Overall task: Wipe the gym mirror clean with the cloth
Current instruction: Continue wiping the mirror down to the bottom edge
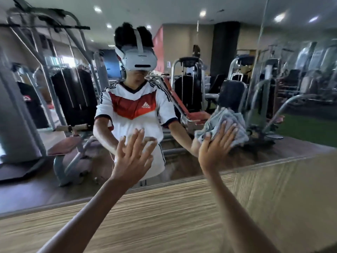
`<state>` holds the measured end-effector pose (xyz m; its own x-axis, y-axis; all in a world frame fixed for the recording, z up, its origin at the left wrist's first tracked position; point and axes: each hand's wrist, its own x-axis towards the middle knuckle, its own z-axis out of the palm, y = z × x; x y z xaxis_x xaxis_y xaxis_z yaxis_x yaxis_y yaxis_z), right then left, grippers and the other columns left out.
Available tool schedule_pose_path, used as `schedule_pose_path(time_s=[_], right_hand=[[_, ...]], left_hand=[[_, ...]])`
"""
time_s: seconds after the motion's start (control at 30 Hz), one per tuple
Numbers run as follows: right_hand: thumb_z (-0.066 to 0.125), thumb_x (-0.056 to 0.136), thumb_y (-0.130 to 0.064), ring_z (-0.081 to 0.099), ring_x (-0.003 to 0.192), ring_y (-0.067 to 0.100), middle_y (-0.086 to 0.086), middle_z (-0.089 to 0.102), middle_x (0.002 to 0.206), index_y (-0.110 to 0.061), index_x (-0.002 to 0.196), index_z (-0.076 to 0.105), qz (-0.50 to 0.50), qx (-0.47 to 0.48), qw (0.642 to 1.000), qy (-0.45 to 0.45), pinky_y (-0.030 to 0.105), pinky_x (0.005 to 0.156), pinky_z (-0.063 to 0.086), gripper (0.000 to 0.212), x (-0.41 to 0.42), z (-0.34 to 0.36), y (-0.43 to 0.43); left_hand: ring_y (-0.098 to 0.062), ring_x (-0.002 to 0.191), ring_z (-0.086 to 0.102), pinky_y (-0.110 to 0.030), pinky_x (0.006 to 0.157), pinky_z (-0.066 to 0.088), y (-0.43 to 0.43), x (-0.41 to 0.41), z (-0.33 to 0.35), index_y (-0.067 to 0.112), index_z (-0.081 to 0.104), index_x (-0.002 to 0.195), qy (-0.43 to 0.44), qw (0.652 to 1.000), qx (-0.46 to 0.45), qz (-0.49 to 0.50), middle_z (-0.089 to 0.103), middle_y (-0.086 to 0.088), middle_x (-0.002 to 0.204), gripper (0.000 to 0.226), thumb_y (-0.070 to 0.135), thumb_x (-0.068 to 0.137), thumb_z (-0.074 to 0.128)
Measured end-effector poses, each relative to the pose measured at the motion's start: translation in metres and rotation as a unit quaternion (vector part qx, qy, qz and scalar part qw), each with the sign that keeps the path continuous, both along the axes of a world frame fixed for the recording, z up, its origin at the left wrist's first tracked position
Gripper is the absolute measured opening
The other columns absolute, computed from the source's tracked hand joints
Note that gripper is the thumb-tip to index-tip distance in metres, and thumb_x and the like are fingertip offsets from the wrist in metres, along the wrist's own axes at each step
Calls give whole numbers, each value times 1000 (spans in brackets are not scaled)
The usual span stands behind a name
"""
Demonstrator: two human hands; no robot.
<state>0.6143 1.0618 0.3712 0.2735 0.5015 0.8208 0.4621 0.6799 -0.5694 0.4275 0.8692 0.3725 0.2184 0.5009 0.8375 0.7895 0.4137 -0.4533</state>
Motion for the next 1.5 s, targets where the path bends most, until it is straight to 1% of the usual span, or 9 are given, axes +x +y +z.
schedule_pose_path(time_s=[0.13, 0.27, 0.43, 0.67, 0.87, 1.0, 1.13, 1.37, 1.5], right_hand=[[26, 105, -49, 17, 151, 29, 6, 6, 167, -26, 159, 13, 41, 160, 943, -290, 58, 113, 30, 61, 13, -65, -6], [30, 105, -41, 26, 146, 38, 23, 24, 159, -7, 154, 30, -48, -15, 997, -53, 53, 120, 19, 59, 35, -26, 34], [27, 103, -46, 19, 148, 43, 27, 22, 159, -1, 153, 29, 15, -182, 966, 183, 22, 117, -18, 67, -1, -28, -3], [21, 107, -48, 11, 151, 34, 12, -5, 166, -23, 160, 7, 67, 132, 943, -297, 52, 116, 21, 60, -1, -102, -28], [20, 105, -52, 18, 148, 46, 32, 22, 157, 2, 152, 30, 29, -173, 973, 153, 62, 117, 18, 72, -34, -61, -36], [31, 103, -45, 10, 151, 40, 22, 9, 163, -12, 157, 20, 98, 12, 989, -107, 55, 121, 11, 65, -102, -82, -129], [36, 100, -40, 8, 153, 25, 7, 1, 167, -29, 159, 13, 101, 246, 902, -340, 54, 121, 9, 64, -97, -64, -120], [37, 99, -36, 1, 154, 29, 15, 6, 164, -22, 159, 13, 43, 156, 962, -220, 58, 113, 19, 67, -118, -39, -136], [42, 98, -31, 33, 145, 23, 6, 23, 164, -28, 156, 30, 128, 362, 816, -432, 51, 116, 20, 59, -166, -81, -197]], left_hand=[[-36, 140, 41, -60, 108, 31, 23, 13, -9, 26, 42, 147, 60, 998, -25, -19, 36, -19, 155, 54, 35, 94, 49], [-37, 141, 37, -61, 110, 28, 28, 15, -5, 25, 41, 147, 64, 997, -39, -35, 39, -21, 154, 54, 34, 94, 48], [-35, 140, 44, -62, 107, 38, 13, 6, -16, 26, 38, 147, 57, 993, -98, -27, 33, -18, 156, 55, 38, 94, 49], [-35, 141, 43, -63, 109, 29, -37, -22, -30, 24, 49, 142, 24, 994, -106, -15, 39, -18, 155, 50, 33, 93, 55], [-35, 151, 17, -63, 115, 15, -91, -53, -45, 20, 47, 141, -116, 990, -73, 22, 31, -26, 156, 47, 32, 95, 47], [-30, 155, 8, -56, 119, 8, -109, -65, -63, 23, 47, 143, -146, 987, -66, 30, 30, -24, 158, 47, 35, 97, 47], [-35, 149, 24, -65, 115, 17, -140, -91, -66, 26, 47, 144, -176, 981, -67, 42, 30, -23, 158, 50, 38, 96, 49], [-42, 148, 17, -51, 117, 8, -217, -147, -74, 20, 46, 148, -313, 942, 39, 114, 21, -28, 159, 61, 56, 103, 26], [-44, 145, 20, -52, 113, 13, -260, -180, -89, 24, 27, 154, -418, 893, 79, 149, 16, -28, 160, 60, 53, 101, 30]])
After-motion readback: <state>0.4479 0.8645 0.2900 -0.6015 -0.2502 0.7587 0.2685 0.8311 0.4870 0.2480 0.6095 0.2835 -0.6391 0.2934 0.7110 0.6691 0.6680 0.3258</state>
